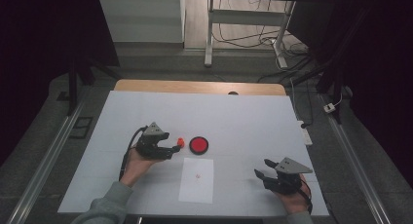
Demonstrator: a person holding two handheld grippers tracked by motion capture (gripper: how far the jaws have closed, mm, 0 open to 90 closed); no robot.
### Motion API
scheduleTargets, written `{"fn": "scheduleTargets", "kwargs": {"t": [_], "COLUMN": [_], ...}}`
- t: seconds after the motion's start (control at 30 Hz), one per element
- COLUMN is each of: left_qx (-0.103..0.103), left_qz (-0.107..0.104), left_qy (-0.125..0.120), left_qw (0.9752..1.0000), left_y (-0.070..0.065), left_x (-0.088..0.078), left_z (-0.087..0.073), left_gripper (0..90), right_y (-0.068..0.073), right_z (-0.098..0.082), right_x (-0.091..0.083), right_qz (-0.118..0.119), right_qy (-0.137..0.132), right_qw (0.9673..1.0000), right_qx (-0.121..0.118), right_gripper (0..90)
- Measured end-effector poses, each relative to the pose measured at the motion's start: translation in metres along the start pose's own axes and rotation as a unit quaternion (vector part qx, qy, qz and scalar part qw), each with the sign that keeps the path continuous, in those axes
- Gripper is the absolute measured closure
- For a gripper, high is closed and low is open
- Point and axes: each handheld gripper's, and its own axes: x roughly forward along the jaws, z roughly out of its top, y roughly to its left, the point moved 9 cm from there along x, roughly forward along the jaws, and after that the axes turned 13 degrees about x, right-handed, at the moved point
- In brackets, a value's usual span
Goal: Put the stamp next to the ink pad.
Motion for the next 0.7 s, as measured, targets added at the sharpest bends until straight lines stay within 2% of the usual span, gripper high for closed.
{"fn": "scheduleTargets", "kwargs": {"t": [0.17,0.27,0.5,0.7], "left_qx": [0.002,0.012,-0.005,-0.024], "left_qz": [0.006,0.001,-0.005,0.006], "left_qy": [-0.005,-0.002,-0.024,-0.022], "left_qw": [1.0000,0.9999,0.9997,0.9994], "left_y": [-0.005,-0.012,-0.022,-0.027], "left_x": [-0.012,-0.022,-0.047,-0.067], "left_z": [-0.005,-0.015,-0.033,-0.058], "left_gripper": [27.7,28.2,28.8,28.9], "right_y": [0.000,0.001,-0.001,-0.002], "right_z": [0.000,0.000,-0.001,-0.002], "right_x": [0.001,0.002,0.004,0.003], "right_qz": [0.005,0.010,0.015,0.016], "right_qy": [0.003,0.003,0.005,0.008], "right_qw": [1.0000,0.9999,0.9999,0.9998], "right_qx": [-0.001,-0.003,-0.007,-0.012], "right_gripper": [42.8,42.7,42.7,42.7]}}
